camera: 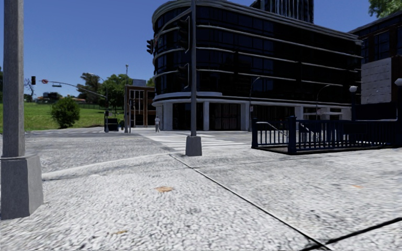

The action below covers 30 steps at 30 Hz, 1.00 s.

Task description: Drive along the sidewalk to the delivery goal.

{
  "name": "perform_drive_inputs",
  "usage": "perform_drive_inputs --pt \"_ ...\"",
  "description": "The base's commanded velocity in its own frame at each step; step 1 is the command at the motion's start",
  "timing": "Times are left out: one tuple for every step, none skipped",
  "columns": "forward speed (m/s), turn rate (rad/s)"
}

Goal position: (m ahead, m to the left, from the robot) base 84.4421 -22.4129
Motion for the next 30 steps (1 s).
perform_drive_inputs --pt "2.00 0.00" --pt "2.00 0.00" --pt "2.00 0.00" --pt "2.00 0.00" --pt "2.00 0.00" --pt "2.00 0.00" --pt "2.00 0.00" --pt "2.00 0.00" --pt "2.00 0.00" --pt "2.00 0.00" --pt "2.00 0.00" --pt "2.00 0.00" --pt "2.00 0.00" --pt "2.00 0.00" --pt "2.00 0.00" --pt "2.00 0.00" --pt "2.00 0.00" --pt "2.00 0.00" --pt "2.00 0.00" --pt "2.00 0.00" --pt "2.00 0.00" --pt "2.00 0.00" --pt "2.00 0.00" --pt "2.00 0.00" --pt "2.00 0.00" --pt "2.00 0.00" --pt "2.00 0.00" --pt "2.00 0.00" --pt "2.00 0.00" --pt "2.00 0.00"
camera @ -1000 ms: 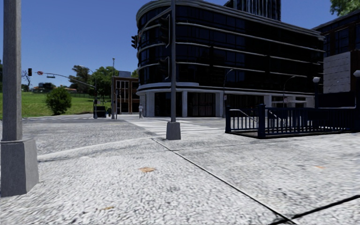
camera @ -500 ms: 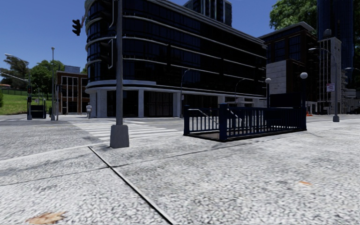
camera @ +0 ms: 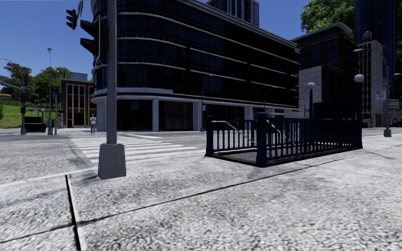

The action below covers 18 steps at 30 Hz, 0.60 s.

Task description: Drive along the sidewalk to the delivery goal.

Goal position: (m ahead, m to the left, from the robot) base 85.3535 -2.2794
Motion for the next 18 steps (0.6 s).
perform_drive_inputs --pt "2.00 0.00" --pt "2.00 0.00" --pt "2.00 0.00" --pt "2.00 0.00" --pt "2.00 0.00" --pt "2.00 0.00" --pt "2.00 0.00" --pt "2.00 0.00" --pt "2.00 0.00" --pt "2.00 0.00" --pt "2.00 0.00" --pt "2.00 0.00" --pt "2.00 0.00" --pt "2.00 0.00" --pt "2.00 0.00" --pt "2.00 0.00" --pt "2.00 0.00" --pt "2.00 0.00"
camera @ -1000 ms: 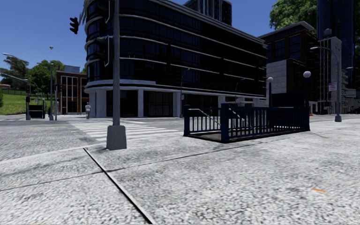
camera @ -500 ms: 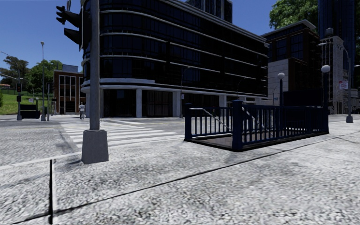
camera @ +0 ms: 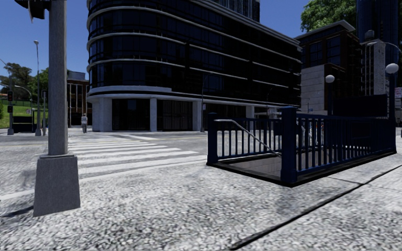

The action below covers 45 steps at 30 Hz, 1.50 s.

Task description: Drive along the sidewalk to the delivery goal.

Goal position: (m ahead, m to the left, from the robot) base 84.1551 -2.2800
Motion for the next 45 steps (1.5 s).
perform_drive_inputs --pt "2.00 0.00" --pt "2.00 0.00" --pt "2.00 0.00" --pt "2.00 0.00" --pt "2.00 0.00" --pt "2.00 0.00" --pt "2.00 0.00" --pt "2.00 0.10" --pt "2.00 0.21" --pt "2.00 0.32" --pt "2.00 0.45" --pt "2.00 0.45" --pt "2.00 0.55" --pt "2.00 0.60" --pt "2.00 0.63" --pt "2.00 0.65" --pt "2.00 0.66" --pt "2.00 0.66" --pt "2.00 0.67" --pt "2.00 0.67" --pt "2.00 0.67" --pt "2.00 0.67" --pt "2.00 0.67" --pt "2.00 0.67" --pt "2.00 0.67" --pt "2.00 0.67" --pt "2.00 0.67" --pt "2.00 0.57" --pt "2.00 0.42" --pt "2.00 0.42" --pt "2.00 0.35" --pt "2.00 0.33" --pt "2.00 0.33" --pt "2.00 0.32" --pt "2.00 0.32" --pt "2.00 0.32" --pt "2.00 0.30" --pt "2.00 0.28" --pt "2.00 0.27" --pt "2.00 0.27" --pt "2.00 0.27" --pt "2.00 0.27" --pt "2.00 0.27" --pt "2.00 0.27" --pt "2.00 0.27"
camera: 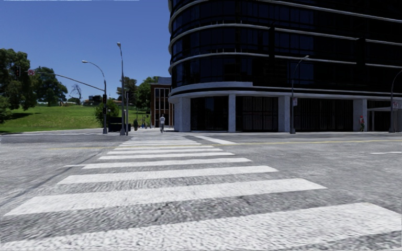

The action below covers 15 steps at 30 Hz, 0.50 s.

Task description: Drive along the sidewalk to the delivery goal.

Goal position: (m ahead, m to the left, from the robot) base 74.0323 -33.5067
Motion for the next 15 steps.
perform_drive_inputs --pt "2.00 0.40" --pt "2.00 0.59" --pt "2.00 0.66" --pt "2.00 0.68" --pt "2.00 0.68" --pt "2.00 0.68" --pt "2.00 0.68" --pt "2.00 0.68" --pt "2.00 0.62" --pt "2.00 0.17" --pt "2.00 0.05" --pt "2.00 0.01" --pt "2.00 0.00" --pt "2.00 0.00" --pt "2.00 0.00"
